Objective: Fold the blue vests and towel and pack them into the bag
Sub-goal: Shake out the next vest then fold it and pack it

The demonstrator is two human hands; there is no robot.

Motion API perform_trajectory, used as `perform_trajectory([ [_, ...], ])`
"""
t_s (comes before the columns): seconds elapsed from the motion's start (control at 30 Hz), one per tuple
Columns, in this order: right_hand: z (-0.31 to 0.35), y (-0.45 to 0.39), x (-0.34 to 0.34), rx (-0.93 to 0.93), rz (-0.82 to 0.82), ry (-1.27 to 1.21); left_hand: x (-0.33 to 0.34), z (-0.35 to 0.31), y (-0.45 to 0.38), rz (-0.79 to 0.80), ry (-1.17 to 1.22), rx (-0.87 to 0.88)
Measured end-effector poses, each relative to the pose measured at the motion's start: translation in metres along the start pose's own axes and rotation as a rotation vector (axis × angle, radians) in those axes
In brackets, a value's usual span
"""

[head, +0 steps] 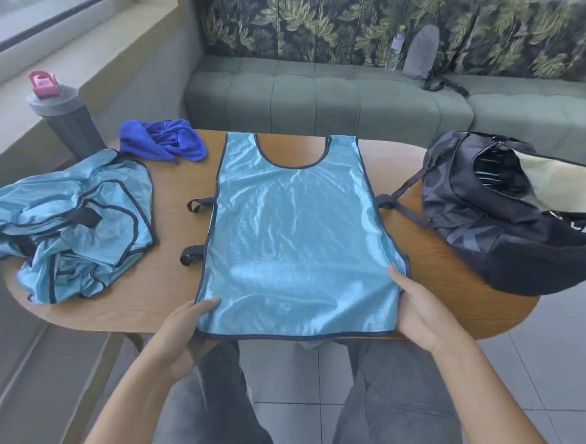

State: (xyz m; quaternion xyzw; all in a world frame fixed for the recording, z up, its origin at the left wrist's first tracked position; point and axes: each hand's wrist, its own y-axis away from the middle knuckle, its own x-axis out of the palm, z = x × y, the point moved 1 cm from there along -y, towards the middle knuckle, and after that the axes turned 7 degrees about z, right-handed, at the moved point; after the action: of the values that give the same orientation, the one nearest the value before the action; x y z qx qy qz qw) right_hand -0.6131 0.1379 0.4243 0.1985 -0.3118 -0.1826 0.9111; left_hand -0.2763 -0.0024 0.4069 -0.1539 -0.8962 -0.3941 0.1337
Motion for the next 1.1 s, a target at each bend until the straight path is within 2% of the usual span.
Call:
perform_trajectory([
  [0.1, 0.0, 0.007, -0.002, 0.02, 0.015, -0.089, 0.003, -0.003, 0.009, 0.097, 0.157, -0.076],
  [0.2, 0.002, 0.013, -0.014, -0.021, 0.004, -0.112, -0.006, -0.004, 0.007, 0.122, 0.196, 0.007],
  [0.37, -0.001, 0.025, -0.038, -0.014, -0.199, 0.122, -0.02, 0.007, 0.006, -0.078, -0.055, 0.202],
  [0.5, -0.012, 0.04, -0.05, -0.094, -0.401, 0.293, -0.02, 0.021, 0.024, -0.135, -0.085, 0.355],
  [0.6, -0.026, 0.052, -0.056, -0.183, -0.588, 0.457, -0.024, 0.038, 0.032, -0.253, -0.178, 0.423],
  [0.67, -0.039, 0.059, -0.061, -0.176, -0.646, 0.56, -0.029, 0.056, 0.034, -0.34, -0.297, 0.424],
  [0.77, -0.054, 0.069, -0.071, -0.147, -0.548, 0.386, -0.037, 0.077, 0.036, -0.35, -0.379, 0.434],
  [0.93, -0.071, 0.089, -0.078, -0.171, -0.367, 0.191, -0.047, 0.09, 0.043, -0.12, -0.362, 0.494],
  [1.1, -0.073, 0.108, -0.086, -0.235, -0.213, 0.322, -0.054, 0.083, 0.053, 0.079, -0.375, 0.55],
])
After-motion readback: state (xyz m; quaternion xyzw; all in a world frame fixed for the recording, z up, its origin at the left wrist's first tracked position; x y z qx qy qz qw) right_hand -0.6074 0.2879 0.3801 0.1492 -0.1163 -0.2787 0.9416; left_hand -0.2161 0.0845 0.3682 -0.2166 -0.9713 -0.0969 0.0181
